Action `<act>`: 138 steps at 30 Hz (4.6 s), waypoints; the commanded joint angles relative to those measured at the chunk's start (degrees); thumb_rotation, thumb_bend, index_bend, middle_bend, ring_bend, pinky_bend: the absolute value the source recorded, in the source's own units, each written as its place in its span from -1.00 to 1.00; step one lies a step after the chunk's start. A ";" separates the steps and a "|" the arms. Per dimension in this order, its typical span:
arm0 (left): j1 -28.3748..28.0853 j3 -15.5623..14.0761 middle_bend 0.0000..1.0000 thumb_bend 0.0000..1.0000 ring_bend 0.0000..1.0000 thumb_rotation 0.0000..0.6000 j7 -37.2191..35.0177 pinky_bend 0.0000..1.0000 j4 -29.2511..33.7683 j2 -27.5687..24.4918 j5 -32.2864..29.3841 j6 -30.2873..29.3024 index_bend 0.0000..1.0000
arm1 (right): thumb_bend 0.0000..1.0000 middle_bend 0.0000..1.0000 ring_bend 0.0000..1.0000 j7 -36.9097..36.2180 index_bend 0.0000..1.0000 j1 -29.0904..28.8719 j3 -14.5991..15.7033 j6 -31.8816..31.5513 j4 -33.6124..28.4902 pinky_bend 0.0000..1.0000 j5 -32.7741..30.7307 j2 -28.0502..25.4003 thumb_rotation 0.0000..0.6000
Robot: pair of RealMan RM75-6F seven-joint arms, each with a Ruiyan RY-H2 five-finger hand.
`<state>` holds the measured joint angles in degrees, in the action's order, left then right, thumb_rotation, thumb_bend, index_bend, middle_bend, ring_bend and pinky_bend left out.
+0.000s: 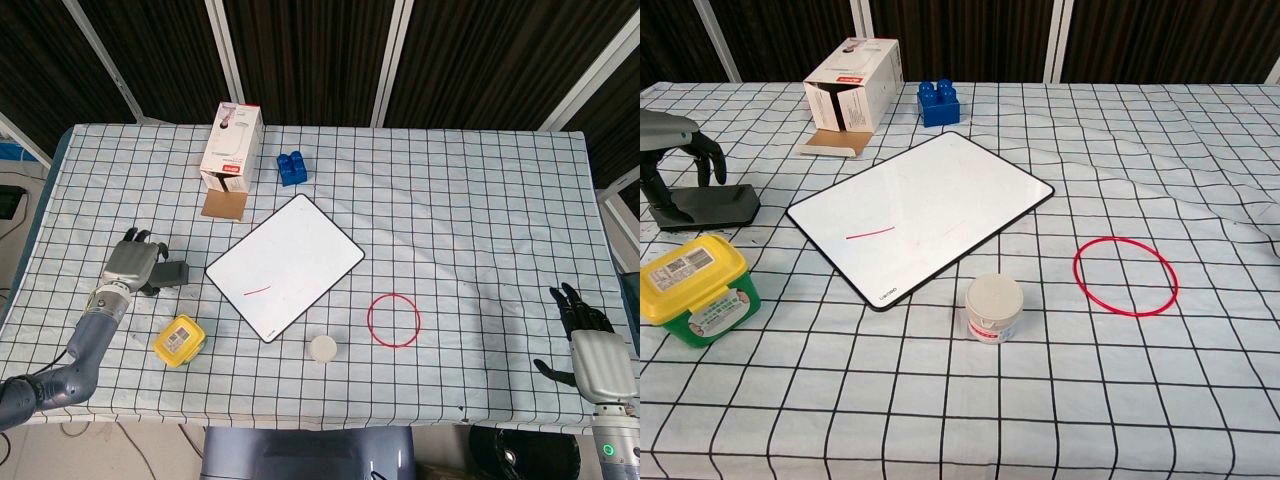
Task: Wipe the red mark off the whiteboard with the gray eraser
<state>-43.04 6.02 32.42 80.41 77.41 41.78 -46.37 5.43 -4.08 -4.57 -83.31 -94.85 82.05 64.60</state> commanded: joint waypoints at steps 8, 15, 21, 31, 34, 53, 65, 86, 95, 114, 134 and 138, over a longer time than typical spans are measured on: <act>-0.63 -1.13 -0.19 -0.66 -0.85 1.00 -0.39 -0.89 -0.26 0.03 0.26 -0.23 -0.23 | -0.92 -0.94 -0.66 0.06 -1.00 -0.02 -0.01 0.15 -0.22 -0.59 -0.22 -0.08 1.00; -1.21 -1.98 -0.16 -0.58 -0.84 1.00 0.21 -0.89 -0.48 -0.05 -0.42 -0.29 -0.21 | -0.92 -0.94 -0.66 0.03 -1.00 -0.04 0.04 0.29 -0.32 -0.59 -0.31 -0.13 1.00; -1.64 -2.52 -0.11 -0.58 -0.83 1.00 0.83 -0.89 -0.49 0.11 -0.86 -0.51 -0.16 | -0.92 -0.94 -0.66 -0.08 -1.00 -0.03 0.06 0.47 -0.47 -0.59 -0.51 -0.28 1.00; -1.55 -1.48 -0.09 -0.50 -0.82 1.00 -1.39 -0.89 4.90 -3.12 1.97 -2.79 -0.11 | -0.92 -0.94 -0.66 -0.25 -1.00 -0.05 0.09 0.49 -0.56 -0.59 -0.47 -0.29 1.00; -1.68 -0.92 -0.09 -0.50 -0.82 1.00 -1.18 -0.89 9.14 -5.35 3.75 -4.68 -0.11 | -0.92 -0.94 -0.66 -0.18 -1.00 -0.06 0.08 0.43 -0.58 -0.59 -0.40 -0.29 1.00; -12.26 3.37 -0.08 -0.50 -0.80 1.00 14.24 -0.89 13.84 2.20 -6.21 -9.85 -0.10 | -0.92 -0.94 -0.66 -0.36 -1.00 0.09 0.10 0.23 -0.60 -0.59 -0.41 -0.33 1.00; -20.08 6.56 -0.07 -0.50 -0.80 1.00 24.06 -0.89 8.82 13.10 -21.85 -15.73 -0.10 | -0.92 -0.94 -0.66 -0.23 -1.00 0.06 0.00 0.41 -0.65 -0.59 -0.80 -0.34 1.00; -19.68 2.48 -0.05 -0.50 -0.78 1.00 17.26 -0.90 0.04 18.81 -9.76 -9.85 -0.07 | -0.92 -0.94 -0.66 -1.10 -1.00 0.11 -0.09 0.52 -0.57 -0.59 -1.02 -0.61 1.00; -19.20 1.42 -0.04 -0.50 -0.78 1.00 15.16 -0.90 0.17 17.93 -7.37 -7.00 -0.06 | -0.92 -0.94 -0.66 -1.11 -1.00 0.09 -0.08 0.58 -0.67 -0.59 -1.03 -0.65 1.00; -17.57 -3.60 -0.04 -0.49 -0.78 1.00 9.96 -0.90 5.52 9.25 1.31 0.58 -0.04 | -0.92 -0.94 -0.66 -1.00 -1.00 0.08 -0.07 0.43 -0.64 -0.59 -0.83 -0.54 1.00; -16.70 -4.72 -0.03 -0.49 -0.79 1.00 7.91 -0.89 1.94 10.58 6.53 -1.18 -0.04 | -0.92 -0.94 -0.66 -0.94 -1.00 0.04 -0.08 0.52 -0.84 -0.59 -0.92 -0.48 1.00; -16.89 -3.41 -0.03 -0.49 -0.78 1.00 8.78 -0.88 -0.37 13.25 5.17 -3.18 -0.04 | -0.92 -0.93 -0.66 -1.13 -1.00 0.05 -0.05 0.58 -0.85 -0.59 -0.91 -0.57 1.00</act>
<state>-59.81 1.96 40.73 81.04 89.62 47.71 -48.75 4.33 -4.04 -4.62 -82.72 -95.70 81.13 64.04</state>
